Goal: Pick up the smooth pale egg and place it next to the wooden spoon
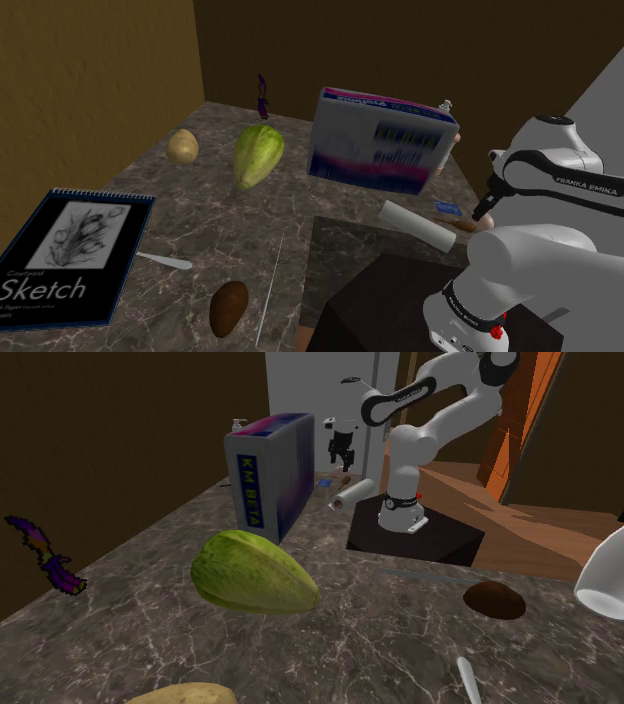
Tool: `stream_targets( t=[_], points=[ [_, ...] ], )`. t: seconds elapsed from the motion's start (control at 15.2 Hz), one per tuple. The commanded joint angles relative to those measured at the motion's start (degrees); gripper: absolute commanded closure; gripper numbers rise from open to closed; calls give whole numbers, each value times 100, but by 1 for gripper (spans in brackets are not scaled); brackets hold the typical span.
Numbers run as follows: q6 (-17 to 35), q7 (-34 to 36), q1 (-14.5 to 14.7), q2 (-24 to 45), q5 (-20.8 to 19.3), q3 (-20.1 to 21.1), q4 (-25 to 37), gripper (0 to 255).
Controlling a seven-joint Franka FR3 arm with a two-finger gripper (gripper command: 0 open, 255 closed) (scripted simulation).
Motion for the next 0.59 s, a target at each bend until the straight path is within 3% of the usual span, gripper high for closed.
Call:
stream_targets(
  t=[0.0, 0.07, 0.53],
  points=[
    [-461, -54, 82, -291, 348, 312, 164, 0],
    [-650, -75, 123, -394, 493, 448, 254, 0],
    [-651, -75, 123, -394, 493, 448, 255, 0]
  ],
)
